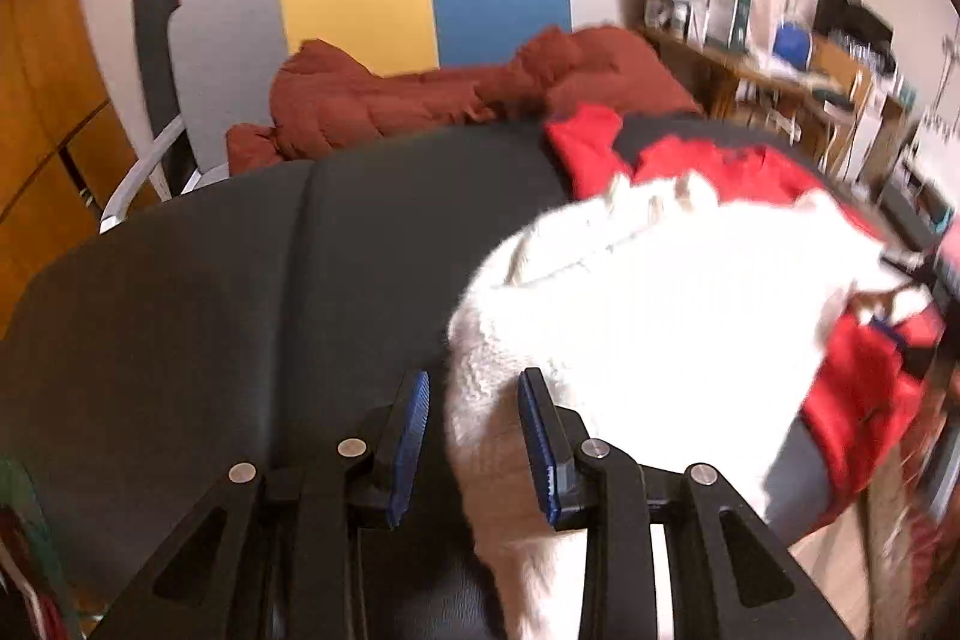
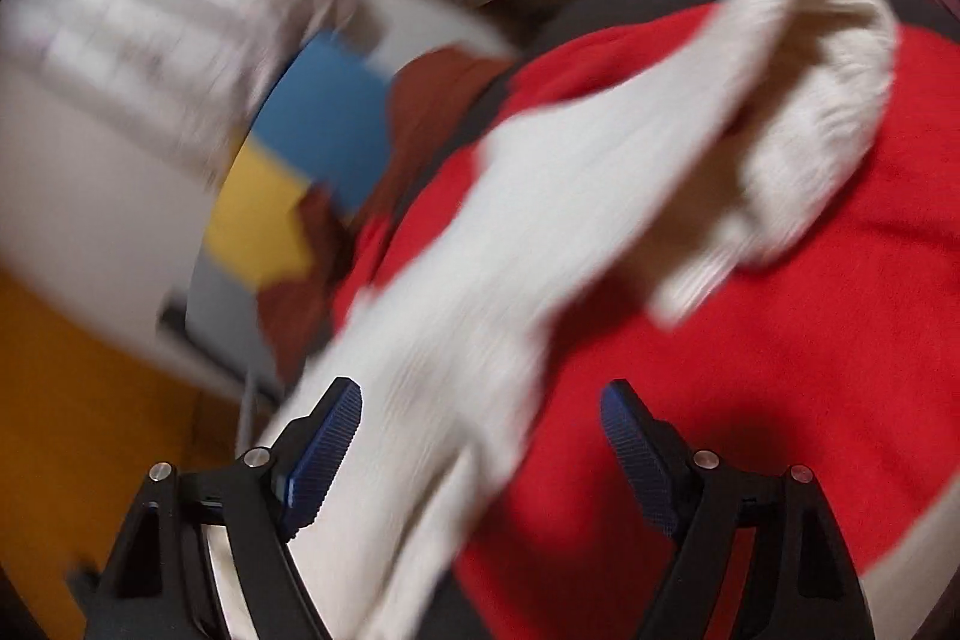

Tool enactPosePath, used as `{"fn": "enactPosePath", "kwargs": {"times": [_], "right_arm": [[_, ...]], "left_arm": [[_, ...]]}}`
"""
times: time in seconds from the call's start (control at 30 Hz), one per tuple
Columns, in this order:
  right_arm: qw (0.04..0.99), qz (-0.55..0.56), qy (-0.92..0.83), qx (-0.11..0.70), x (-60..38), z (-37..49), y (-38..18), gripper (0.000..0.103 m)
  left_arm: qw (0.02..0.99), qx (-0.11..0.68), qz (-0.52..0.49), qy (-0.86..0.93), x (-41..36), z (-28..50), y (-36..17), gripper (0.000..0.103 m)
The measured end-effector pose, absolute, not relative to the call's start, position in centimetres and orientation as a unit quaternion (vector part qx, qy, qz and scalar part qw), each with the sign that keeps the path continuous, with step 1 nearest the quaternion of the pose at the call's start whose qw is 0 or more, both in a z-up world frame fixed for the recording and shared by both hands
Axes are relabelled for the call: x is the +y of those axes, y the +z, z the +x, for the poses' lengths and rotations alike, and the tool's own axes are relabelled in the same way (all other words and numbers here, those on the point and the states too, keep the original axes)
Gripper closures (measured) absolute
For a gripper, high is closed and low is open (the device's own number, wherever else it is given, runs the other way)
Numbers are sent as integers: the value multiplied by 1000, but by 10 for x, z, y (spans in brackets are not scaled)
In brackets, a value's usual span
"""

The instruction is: Fold clothes

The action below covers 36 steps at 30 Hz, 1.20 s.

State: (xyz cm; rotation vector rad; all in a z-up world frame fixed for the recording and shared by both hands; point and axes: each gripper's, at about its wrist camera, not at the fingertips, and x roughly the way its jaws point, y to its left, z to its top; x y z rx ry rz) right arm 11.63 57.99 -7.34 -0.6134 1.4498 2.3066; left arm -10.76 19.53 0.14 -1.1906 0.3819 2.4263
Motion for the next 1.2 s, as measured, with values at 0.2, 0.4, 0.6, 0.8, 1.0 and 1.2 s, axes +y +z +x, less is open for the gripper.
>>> {"fn": "enactPosePath", "kwargs": {"times": [0.2, 0.4, 0.6, 0.8, 1.0, 1.2], "right_arm": [[207, -166, 786, 559, 630, 138, -89, 93], [211, -169, 826, 495, 623, 155, -46, 94], [105, -143, 895, 409, 540, 97, 47, 94], [-76, -157, 927, 333, 384, 15, 100, 94], [-194, -276, 902, 269, 214, -47, 52, 94], [-229, -452, 830, 234, 100, -81, -47, 69]], "left_arm": [[170, 137, -477, 851, 194, -131, -39, 72], [183, 84, -486, 851, 165, -129, -40, 72], [184, 11, -496, 848, 117, -124, -37, 72], [143, -40, -497, 855, 48, -115, -42, 72], [92, -84, -502, 856, -12, -109, -53, 72], [46, -134, -511, 848, -62, -105, -72, 72]]}}
